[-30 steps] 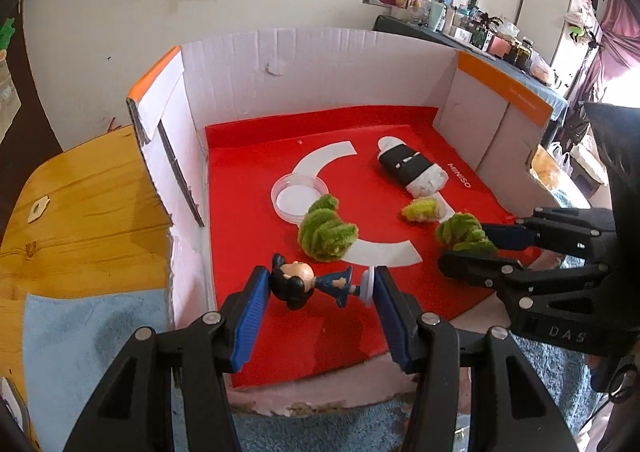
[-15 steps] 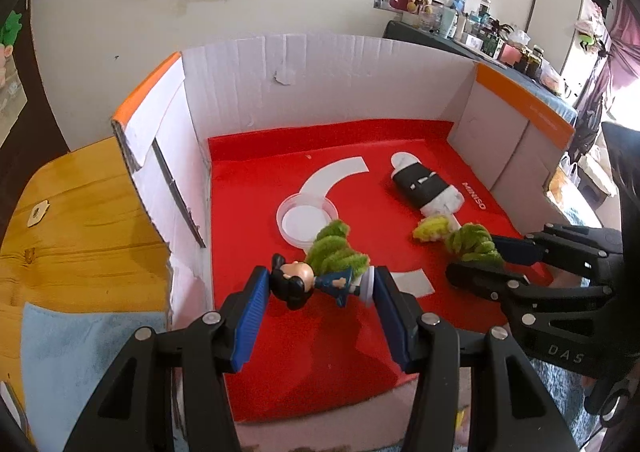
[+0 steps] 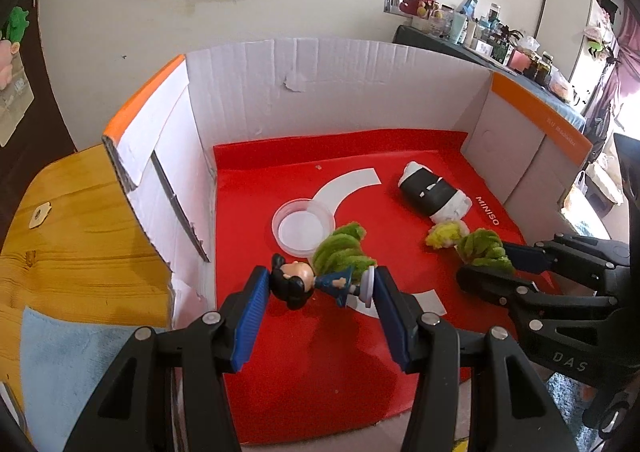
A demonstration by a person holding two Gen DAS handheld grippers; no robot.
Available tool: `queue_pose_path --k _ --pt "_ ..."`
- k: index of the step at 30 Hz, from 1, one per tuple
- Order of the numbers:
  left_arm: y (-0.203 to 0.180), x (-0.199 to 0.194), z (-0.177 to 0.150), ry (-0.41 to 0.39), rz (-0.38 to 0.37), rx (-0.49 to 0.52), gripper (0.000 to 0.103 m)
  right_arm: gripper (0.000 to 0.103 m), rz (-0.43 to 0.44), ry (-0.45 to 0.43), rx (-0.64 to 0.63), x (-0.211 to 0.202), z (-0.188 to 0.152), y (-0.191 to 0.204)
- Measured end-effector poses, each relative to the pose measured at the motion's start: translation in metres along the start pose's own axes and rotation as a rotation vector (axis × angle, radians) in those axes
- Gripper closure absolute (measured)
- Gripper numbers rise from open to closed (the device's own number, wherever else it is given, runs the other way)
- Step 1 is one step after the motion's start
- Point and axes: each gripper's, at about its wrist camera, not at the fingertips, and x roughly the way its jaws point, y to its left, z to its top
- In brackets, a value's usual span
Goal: Organize objects
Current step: 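Lower the pom-pom onto the red floor and open the right tool while the left tool releases the figurine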
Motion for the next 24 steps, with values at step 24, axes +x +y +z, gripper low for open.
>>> queue_pose_path --k 24 --pt "0.0042 0.0008 0.0007 -0.005 -0.01 -0.01 0.048 0.06 0.014 -0.007 0.0 -0.0032 -0.0006 0.0001"
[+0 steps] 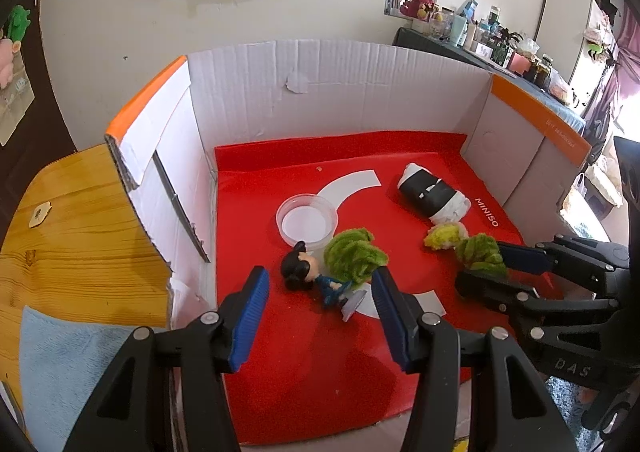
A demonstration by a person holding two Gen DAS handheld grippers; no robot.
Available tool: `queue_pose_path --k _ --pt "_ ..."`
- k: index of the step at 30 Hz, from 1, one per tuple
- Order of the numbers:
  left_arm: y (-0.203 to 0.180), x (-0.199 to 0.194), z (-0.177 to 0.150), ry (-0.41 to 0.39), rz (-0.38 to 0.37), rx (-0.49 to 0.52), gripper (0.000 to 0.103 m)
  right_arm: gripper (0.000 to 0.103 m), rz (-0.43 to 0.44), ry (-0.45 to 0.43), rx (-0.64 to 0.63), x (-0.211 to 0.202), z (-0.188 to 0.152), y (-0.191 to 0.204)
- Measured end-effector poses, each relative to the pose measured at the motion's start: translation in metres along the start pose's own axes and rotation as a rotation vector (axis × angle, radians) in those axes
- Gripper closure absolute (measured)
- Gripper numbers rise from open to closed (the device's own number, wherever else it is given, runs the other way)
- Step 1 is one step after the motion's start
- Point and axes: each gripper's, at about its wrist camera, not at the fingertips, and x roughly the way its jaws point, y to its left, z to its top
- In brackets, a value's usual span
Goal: Organize objects
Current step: 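Lower the pom-pom onto the red floor and open the right tool while the left tool releases the figurine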
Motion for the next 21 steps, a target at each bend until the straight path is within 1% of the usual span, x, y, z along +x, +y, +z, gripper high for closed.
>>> queue_pose_path --k 2,10,12,14,19,20,21 --pt "0.001 0.0 0.0 0.0 -0.002 -0.001 0.048 0.056 0.0 -0.003 -0.002 -0.001 0.0 0.001" --pt "0.002 -0.005 -0.002 0.0 -0.009 -0.001 0.046 0.055 0.002 -0.006 -0.008 -0.004 0.0 0.004" --pt "0.001 -0.008 -0.003 -0.002 -0.01 -0.002 0.046 0.049 0.003 -0.008 -0.009 -0.005 -0.001 0.005" --pt "0.0 -0.01 -0.004 -0.005 -0.012 -0.002 0.046 0.045 0.003 -0.012 -0.01 -0.007 -0.001 0.007" --pt "-0.002 -0.019 -0.005 -0.014 -0.018 0.002 0.046 0.045 0.005 -0.02 -0.016 -0.012 -0.003 0.01" --pt "-0.003 -0.021 -0.006 -0.017 -0.018 0.003 0.044 0.045 0.006 -0.022 -0.017 -0.013 -0.003 0.011" --pt "-0.004 -0.023 -0.006 -0.022 -0.016 0.005 0.041 0.045 0.006 -0.024 -0.017 -0.014 -0.003 0.011"
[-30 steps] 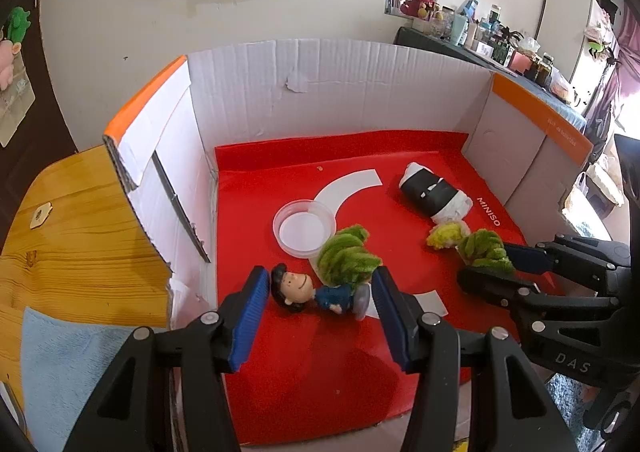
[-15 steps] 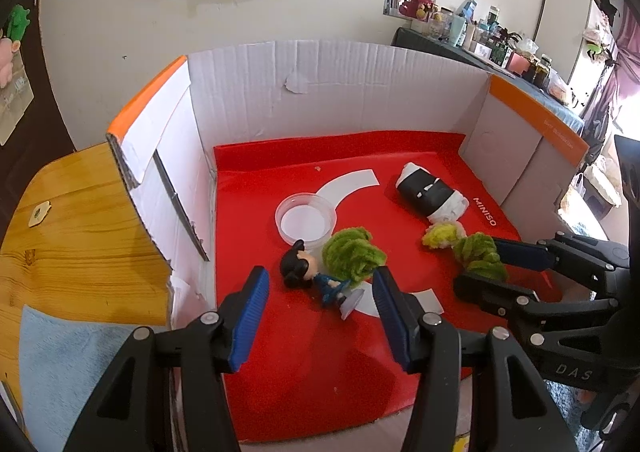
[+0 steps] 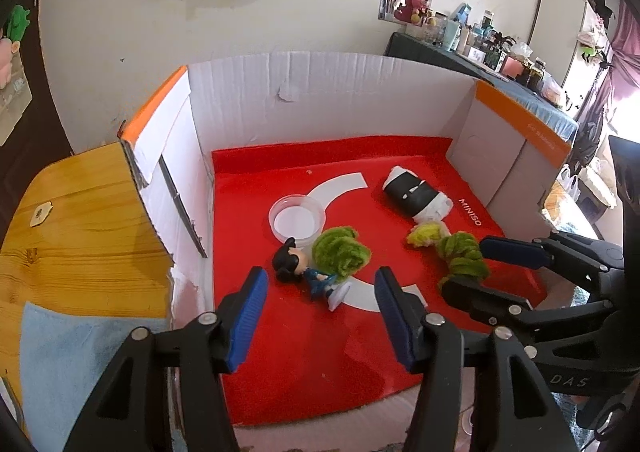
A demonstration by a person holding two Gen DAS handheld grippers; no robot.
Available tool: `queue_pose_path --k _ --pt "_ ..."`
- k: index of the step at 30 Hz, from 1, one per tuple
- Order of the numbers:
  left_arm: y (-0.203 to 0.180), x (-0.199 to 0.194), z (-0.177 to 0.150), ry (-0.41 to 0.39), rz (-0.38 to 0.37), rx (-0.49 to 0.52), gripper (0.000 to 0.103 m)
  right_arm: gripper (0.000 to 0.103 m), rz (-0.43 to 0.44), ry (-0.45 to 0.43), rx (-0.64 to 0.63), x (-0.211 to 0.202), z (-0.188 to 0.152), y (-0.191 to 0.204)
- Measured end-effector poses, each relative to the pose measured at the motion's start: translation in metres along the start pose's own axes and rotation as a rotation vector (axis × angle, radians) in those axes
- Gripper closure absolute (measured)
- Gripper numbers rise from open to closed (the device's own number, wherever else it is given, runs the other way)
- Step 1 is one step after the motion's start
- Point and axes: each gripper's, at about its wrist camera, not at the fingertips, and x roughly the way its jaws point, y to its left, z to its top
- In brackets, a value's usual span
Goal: Organize objects
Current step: 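Lower the pom-pom onto the red floor and open the right tool while the left tool releases the figurine, then withdraw both open tools from the box back toward the towel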
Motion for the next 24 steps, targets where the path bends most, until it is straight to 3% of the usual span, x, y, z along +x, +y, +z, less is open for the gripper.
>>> queue_pose_path --k 9,15,24 --pt "-0.003 -0.014 -0.001 -0.025 0.018 0.009 0.038 0.039 0.001 -0.024 -0.005 -0.01 -0.003 0.005" --pt "-0.004 -0.021 -0.004 -0.037 0.024 0.006 0.029 0.032 -0.005 -0.035 -0.013 -0.016 -0.007 0.01" --pt "0.0 -0.034 -0.011 -0.054 0.035 -0.006 0.022 0.032 -0.016 -0.054 -0.017 -0.028 -0.015 0.014"
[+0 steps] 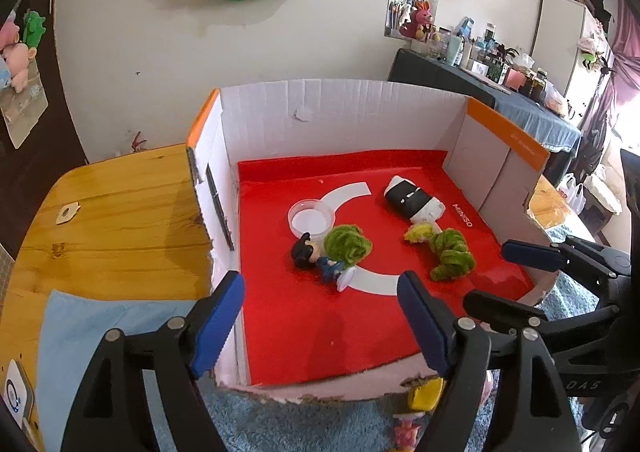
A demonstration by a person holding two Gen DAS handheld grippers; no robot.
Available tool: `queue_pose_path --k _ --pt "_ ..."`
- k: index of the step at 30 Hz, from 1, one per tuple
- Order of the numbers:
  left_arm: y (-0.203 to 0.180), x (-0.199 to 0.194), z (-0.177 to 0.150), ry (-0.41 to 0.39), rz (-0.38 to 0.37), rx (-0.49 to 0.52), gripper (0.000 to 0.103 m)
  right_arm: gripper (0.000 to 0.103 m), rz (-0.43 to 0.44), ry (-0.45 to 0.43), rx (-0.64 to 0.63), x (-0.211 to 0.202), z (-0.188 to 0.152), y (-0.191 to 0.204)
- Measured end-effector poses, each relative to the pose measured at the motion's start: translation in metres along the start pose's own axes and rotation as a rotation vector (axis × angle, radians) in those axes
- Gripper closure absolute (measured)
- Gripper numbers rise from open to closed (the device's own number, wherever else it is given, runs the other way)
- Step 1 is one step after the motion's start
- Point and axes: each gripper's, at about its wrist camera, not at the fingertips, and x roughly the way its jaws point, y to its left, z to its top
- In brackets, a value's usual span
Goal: Organize objects
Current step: 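Withdraw both open tools from the box back toward the towel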
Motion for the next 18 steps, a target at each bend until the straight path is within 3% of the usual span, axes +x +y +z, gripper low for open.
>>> queue_pose_path --k 5,12,15,18 --pt "0.002 -0.006 -0.005 -0.009 0.007 -0.008 0.017 0.024 -0.01 -0.009 -0.011 -0.006 -0.003 0.004" --pt "0.001 -0.016 -0.012 -0.02 0.013 -0.009 0.011 0.024 -0.024 -0.028 -0.027 -0.017 -0.01 0.009" --pt "-0.002 -0.021 -0.015 -0.021 0.009 0.0 0.011 0.019 -0.028 -0.034 -0.035 -0.022 -0.013 0.011" --pt "-0.004 -0.028 -0.019 -0.033 0.012 0.008 0.004 0.018 -0.026 -0.041 -0.038 -0.027 -0.017 0.012"
